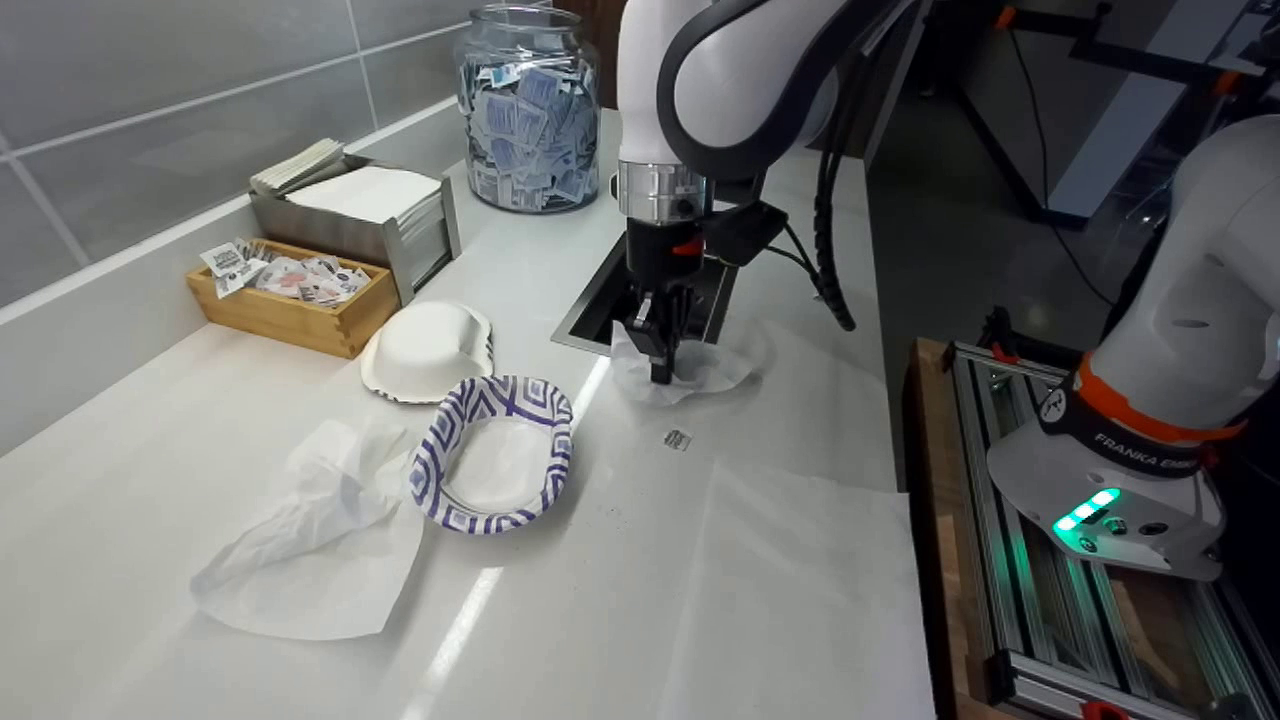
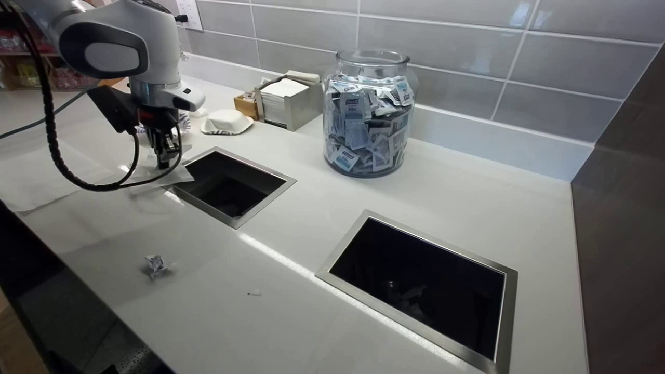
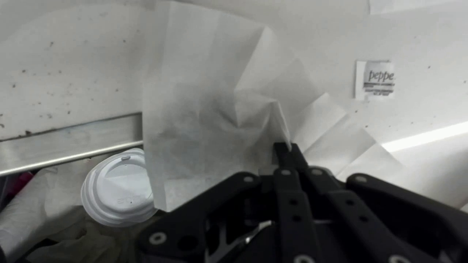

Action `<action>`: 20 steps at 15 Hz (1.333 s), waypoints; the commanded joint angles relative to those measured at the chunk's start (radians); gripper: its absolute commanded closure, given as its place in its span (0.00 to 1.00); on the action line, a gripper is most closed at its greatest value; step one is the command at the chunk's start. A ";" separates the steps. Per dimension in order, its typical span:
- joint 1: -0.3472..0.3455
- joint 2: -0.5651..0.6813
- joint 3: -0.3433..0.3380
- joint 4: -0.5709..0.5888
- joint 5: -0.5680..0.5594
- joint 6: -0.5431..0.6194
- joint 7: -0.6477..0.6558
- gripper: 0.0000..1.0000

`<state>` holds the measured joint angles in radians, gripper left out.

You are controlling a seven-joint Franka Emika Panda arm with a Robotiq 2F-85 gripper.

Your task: Use the paper towel to wipe the counter

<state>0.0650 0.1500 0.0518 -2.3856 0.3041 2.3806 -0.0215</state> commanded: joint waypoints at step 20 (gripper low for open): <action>0.012 0.015 -0.032 0.006 -0.238 -0.220 0.349 1.00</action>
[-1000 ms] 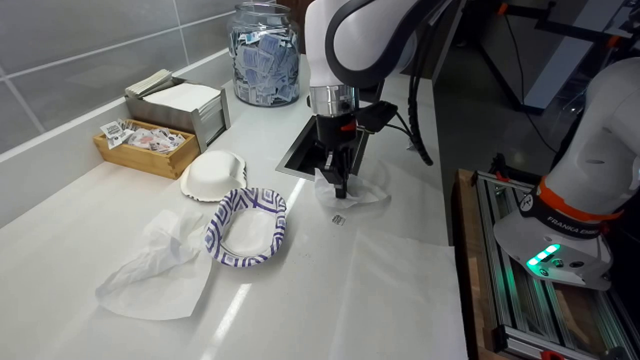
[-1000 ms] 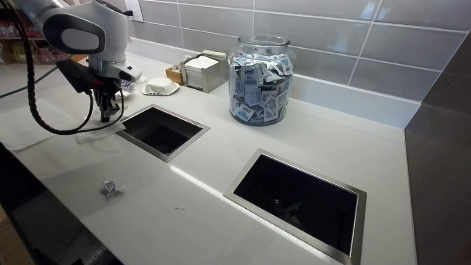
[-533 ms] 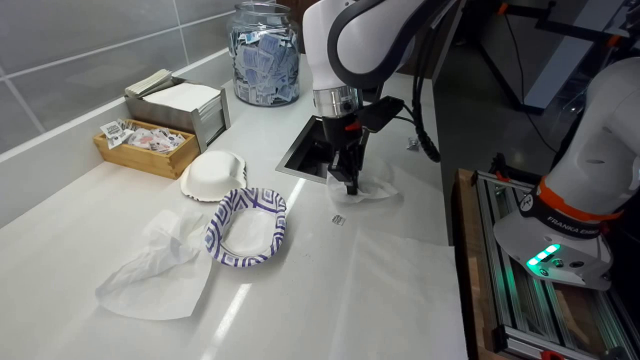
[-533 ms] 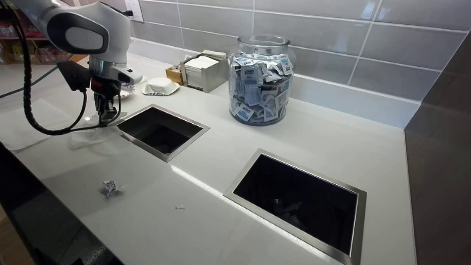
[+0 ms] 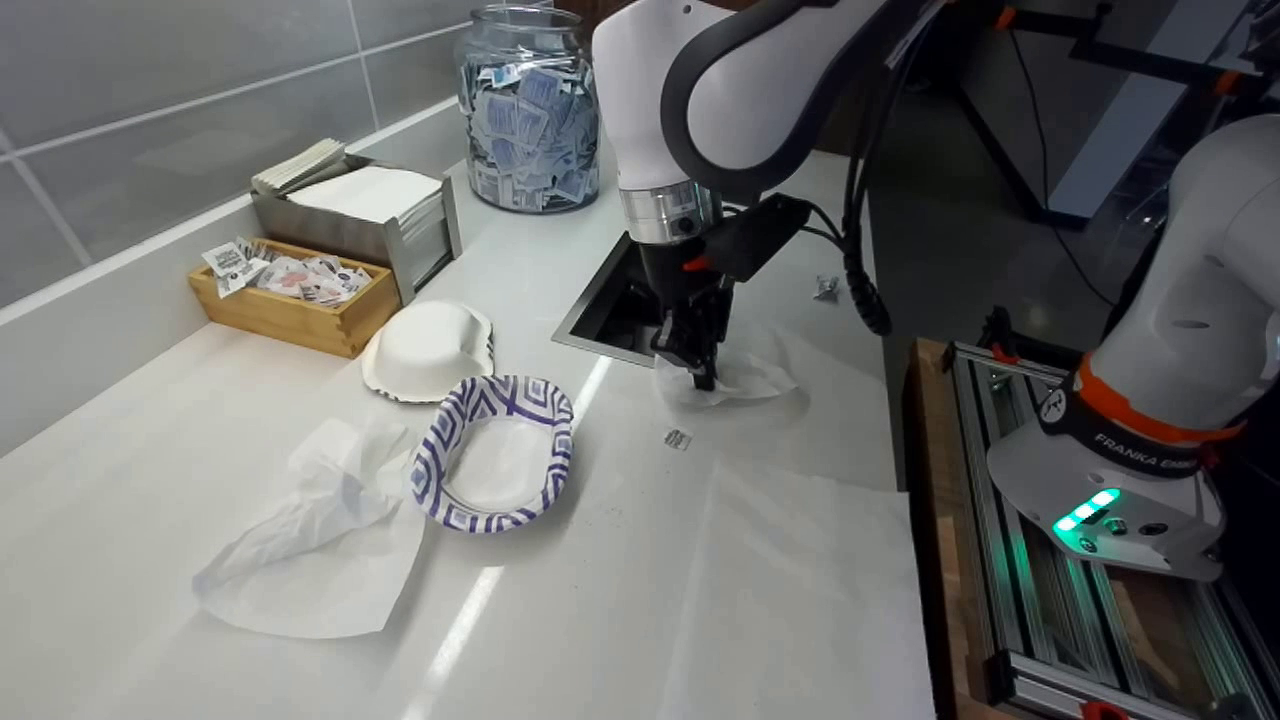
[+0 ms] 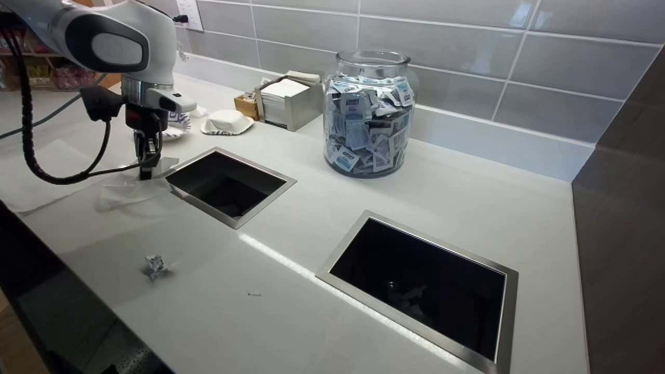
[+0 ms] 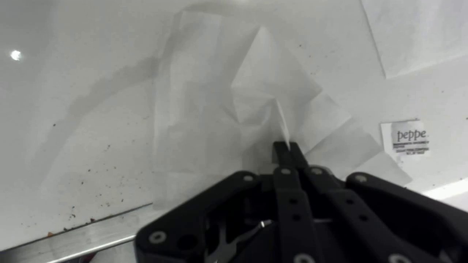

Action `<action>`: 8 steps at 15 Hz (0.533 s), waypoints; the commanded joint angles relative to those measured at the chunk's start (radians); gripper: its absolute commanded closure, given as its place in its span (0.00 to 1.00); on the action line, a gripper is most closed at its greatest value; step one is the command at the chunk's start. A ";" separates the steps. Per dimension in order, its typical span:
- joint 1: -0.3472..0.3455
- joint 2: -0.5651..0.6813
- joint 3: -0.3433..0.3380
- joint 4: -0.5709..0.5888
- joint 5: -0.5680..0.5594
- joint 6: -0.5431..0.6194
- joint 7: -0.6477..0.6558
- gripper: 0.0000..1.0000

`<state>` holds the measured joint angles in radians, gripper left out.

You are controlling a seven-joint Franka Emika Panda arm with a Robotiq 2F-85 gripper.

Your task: Use the paper towel to wipe the counter

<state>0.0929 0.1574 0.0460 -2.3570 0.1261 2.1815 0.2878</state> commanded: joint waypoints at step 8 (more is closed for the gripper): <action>-0.027 0.001 -0.059 -0.024 -0.179 -0.104 0.113 1.00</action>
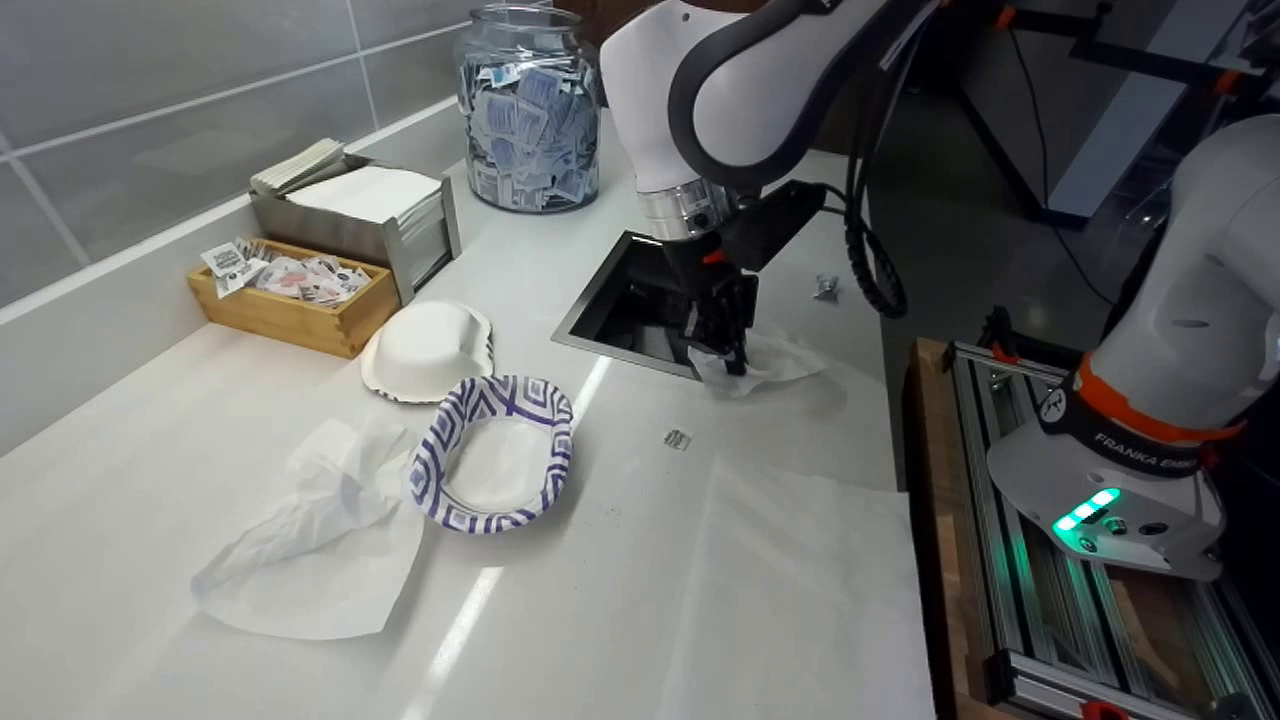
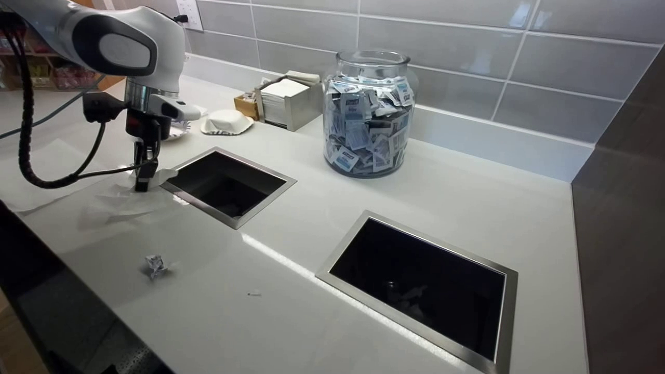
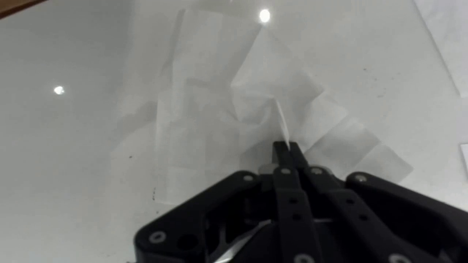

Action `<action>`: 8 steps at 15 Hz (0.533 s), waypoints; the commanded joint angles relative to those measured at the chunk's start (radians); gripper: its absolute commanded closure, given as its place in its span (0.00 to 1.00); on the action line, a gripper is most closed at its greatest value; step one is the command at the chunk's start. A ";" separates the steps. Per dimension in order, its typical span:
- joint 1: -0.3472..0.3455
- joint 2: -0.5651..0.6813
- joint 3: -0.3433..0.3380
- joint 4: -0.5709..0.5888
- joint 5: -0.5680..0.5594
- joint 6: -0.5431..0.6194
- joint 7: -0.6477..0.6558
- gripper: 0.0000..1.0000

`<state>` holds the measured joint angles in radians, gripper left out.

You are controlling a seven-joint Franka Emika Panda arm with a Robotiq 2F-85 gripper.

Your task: Use the paper towel to wipe the counter

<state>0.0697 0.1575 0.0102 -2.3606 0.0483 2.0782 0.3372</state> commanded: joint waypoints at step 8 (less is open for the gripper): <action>-0.010 -0.013 -0.064 -0.039 -0.371 0.054 0.199 1.00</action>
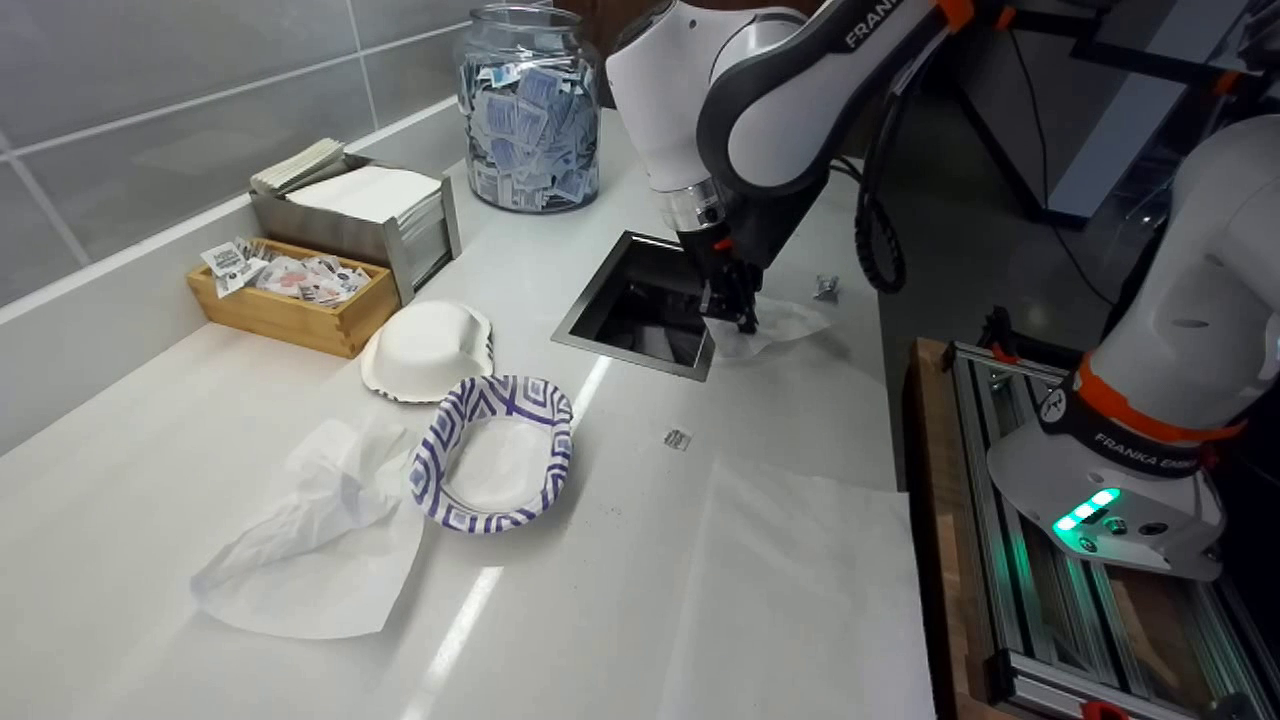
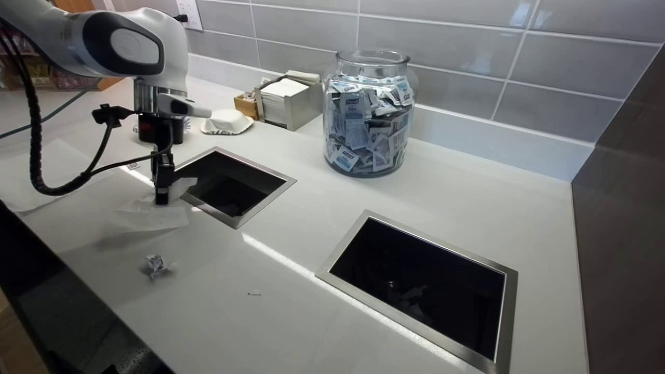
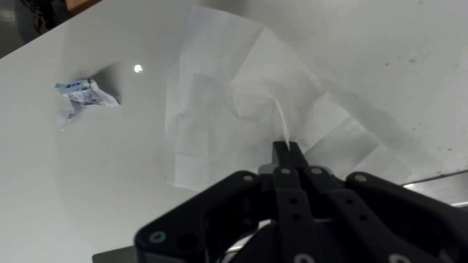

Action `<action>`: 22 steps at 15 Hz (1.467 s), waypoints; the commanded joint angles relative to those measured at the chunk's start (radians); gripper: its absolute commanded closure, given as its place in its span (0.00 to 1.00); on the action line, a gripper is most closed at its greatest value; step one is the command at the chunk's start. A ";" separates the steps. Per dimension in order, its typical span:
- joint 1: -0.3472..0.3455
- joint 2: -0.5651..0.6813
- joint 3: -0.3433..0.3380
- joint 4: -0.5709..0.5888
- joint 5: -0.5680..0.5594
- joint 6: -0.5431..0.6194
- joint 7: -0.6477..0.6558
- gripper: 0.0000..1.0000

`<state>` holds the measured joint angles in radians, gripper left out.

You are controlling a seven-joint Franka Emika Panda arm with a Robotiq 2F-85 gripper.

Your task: Use the paper towel to wipe the counter

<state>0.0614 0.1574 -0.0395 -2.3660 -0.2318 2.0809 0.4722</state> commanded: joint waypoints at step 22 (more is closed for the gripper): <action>-0.015 -0.293 0.045 -0.139 -0.225 0.186 0.170 1.00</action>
<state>0.0614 -0.0324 -0.0139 -2.4479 -0.4795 2.2585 0.6601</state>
